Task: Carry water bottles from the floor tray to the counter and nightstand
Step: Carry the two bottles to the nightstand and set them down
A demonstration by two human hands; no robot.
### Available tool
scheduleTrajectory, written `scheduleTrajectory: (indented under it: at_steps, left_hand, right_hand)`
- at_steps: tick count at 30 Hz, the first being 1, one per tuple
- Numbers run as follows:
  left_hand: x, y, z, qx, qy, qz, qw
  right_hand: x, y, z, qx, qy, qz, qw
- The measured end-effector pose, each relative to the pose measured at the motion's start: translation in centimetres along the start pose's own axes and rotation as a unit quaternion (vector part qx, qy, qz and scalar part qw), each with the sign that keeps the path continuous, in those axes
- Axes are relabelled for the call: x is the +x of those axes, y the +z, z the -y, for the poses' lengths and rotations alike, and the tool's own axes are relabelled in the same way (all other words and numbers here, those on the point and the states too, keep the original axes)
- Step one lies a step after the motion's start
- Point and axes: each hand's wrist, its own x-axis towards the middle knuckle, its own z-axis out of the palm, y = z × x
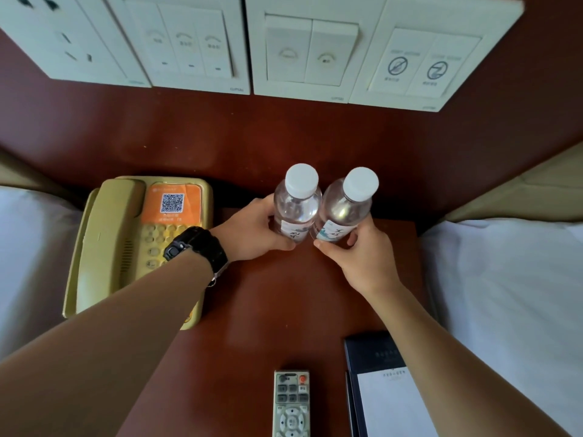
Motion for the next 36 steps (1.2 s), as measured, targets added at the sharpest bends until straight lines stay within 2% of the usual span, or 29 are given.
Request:
scheduleTrajectory:
  at_steps: [8,14,19,27,29,31,36]
  left_hand:
    - [0.6,0.9,0.0,0.012,-0.021,-0.006,1.0]
    - [1.0,1.5,0.3,0.072,-0.06,-0.022,0.995]
    - [0.3,2.1,-0.5,0.098,-0.047,-0.051,0.993]
    - [0.1,2.3,-0.3,0.096,-0.044,-0.053,0.993]
    - [-0.2,2.2,0.1,0.044,-0.043,-0.048,0.997]
    - [-1.2,2.1,-0.6,-0.018,-0.028,-0.079,0.996]
    - [-6.5,0.6,-8.9,-0.04,0.027,-0.202,0.978]
  right_hand:
    - [-0.7,0.2,-0.2,0.007,0.005,-0.034,0.999]
    - [-0.8,0.0,-0.4,0.018,0.005,-0.017,1.0]
    - [-0.5,-0.9,-0.4,-0.001,0.012,0.008,1.0]
    - [-0.4,-1.2,-0.5,0.039,0.02,0.034,0.998]
    - [-0.5,-1.4,-0.1,0.085,0.029,0.039,0.995]
    - [-0.8,-2.2,0.5,0.112,0.041,0.031,0.992]
    - [-1.5,-8.9,6.8,0.159,0.053,-0.004,0.986]
